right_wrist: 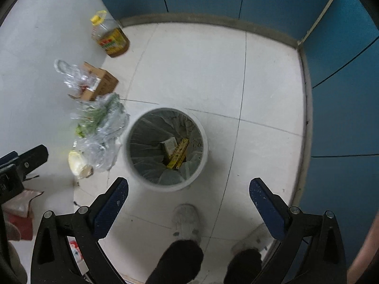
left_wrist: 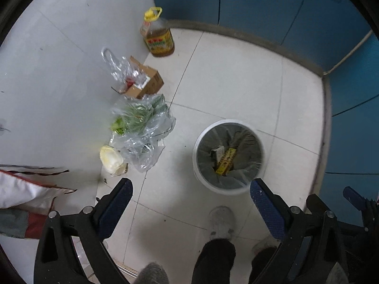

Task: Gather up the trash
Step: 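Open both tools over the bin to drop the boxes, then raise both tools and return them to the counter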

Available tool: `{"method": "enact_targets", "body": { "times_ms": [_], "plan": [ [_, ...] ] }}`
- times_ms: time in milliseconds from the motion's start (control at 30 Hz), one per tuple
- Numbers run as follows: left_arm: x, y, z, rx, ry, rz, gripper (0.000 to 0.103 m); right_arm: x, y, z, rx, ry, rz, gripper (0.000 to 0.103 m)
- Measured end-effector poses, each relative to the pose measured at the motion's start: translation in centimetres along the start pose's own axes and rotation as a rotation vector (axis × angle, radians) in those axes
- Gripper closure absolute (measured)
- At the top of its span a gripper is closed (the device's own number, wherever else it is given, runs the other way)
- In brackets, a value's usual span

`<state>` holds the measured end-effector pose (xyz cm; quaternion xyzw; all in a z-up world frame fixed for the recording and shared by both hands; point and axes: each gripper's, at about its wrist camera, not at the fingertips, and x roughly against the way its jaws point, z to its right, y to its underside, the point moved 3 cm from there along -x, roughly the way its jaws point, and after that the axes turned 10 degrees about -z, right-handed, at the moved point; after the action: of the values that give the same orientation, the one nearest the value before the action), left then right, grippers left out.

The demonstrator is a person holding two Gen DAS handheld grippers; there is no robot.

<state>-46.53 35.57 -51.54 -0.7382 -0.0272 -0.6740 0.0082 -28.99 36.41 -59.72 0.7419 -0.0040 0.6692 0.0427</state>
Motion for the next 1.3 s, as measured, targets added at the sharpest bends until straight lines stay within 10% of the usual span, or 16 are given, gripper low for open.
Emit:
{"method": "enact_targets", "body": {
  "times_ms": [600, 933, 1300],
  "plan": [
    [22.4, 9.5, -0.4, -0.023, 0.066, 0.146, 0.002, 30.8, 8.8, 1.7, -0.016, 0.001, 0.168, 0.0],
    [29.3, 13.5, 0.5, -0.002, 0.061, 0.23, 0.002, 38.6, 12.8, 2.3, -0.005, -0.06, 0.251, 0.0],
    [37.7, 15.2, 13.6, -0.181, 0.057, 0.432, 0.002, 46.2, 19.6, 15.7, -0.258, -0.194, 0.496, 0.0]
  ]
}}
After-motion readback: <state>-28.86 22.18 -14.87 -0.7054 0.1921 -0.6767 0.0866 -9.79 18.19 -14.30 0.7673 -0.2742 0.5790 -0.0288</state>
